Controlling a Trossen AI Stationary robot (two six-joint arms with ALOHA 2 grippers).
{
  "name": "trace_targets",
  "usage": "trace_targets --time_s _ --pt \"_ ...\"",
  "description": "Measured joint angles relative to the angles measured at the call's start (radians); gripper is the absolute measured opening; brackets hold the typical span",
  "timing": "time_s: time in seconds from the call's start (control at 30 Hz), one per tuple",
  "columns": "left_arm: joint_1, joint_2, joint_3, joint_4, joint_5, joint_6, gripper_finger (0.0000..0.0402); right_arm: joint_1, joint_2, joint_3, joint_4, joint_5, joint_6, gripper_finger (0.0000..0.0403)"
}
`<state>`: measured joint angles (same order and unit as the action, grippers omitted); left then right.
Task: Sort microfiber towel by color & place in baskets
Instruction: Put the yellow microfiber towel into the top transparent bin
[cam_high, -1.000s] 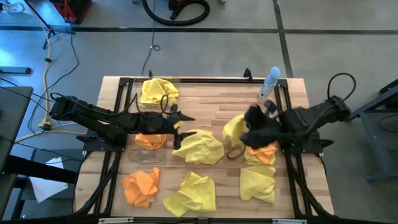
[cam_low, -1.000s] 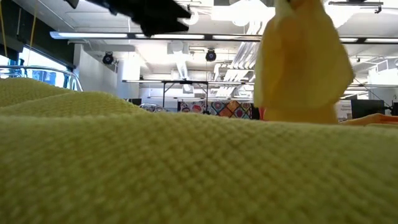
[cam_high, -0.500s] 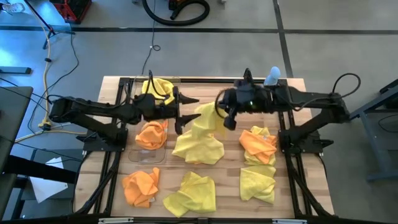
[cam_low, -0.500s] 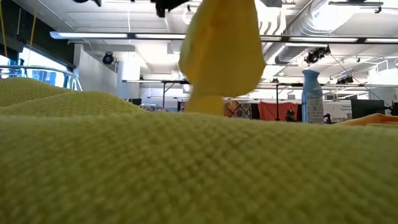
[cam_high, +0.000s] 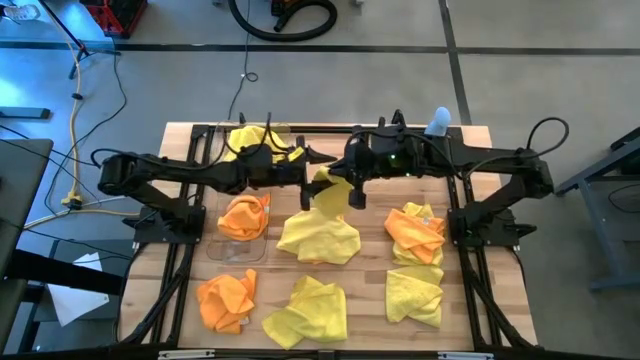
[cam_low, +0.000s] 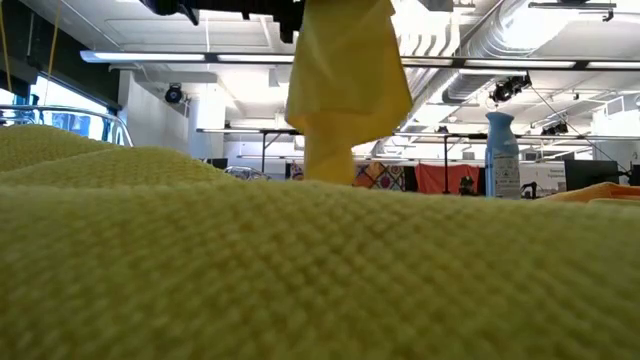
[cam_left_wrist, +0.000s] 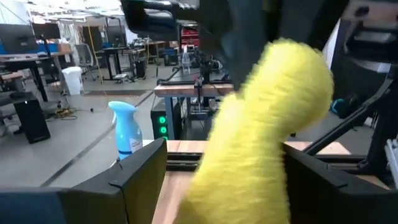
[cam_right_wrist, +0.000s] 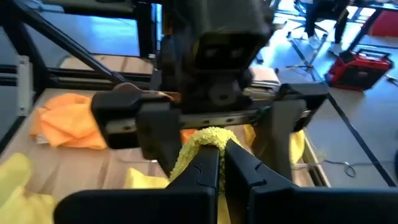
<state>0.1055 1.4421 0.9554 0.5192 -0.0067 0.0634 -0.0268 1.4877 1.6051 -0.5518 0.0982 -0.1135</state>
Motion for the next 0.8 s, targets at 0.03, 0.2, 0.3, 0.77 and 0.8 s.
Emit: trace_targets --time_s 0.03,0.2,0.3,0.77,0.8 --pt "0.000 0.005 0.001 -0.003 0.000 0.005 0.0250 -0.002 0.001 0.000 -0.004 0.008 0.000 0.0002" --pt "0.000 0.008 0.001 -0.053 -0.011 0.014 0.0166 -0.009 0.003 0.000 -0.009 0.071 0.015 0.0022" --pt "0.000 -0.012 0.001 -0.105 -0.037 0.074 0.0081 -0.017 -0.002 0.000 -0.023 0.078 0.052 0.0048" --pt "0.180 -0.239 0.151 -0.615 -0.173 0.224 0.0001 -0.043 -0.008 0.000 -0.409 0.132 0.342 0.0118" --pt "0.206 -0.248 0.168 -0.633 -0.178 0.229 0.0001 -0.035 -0.008 0.000 -0.422 0.150 0.369 0.0119"
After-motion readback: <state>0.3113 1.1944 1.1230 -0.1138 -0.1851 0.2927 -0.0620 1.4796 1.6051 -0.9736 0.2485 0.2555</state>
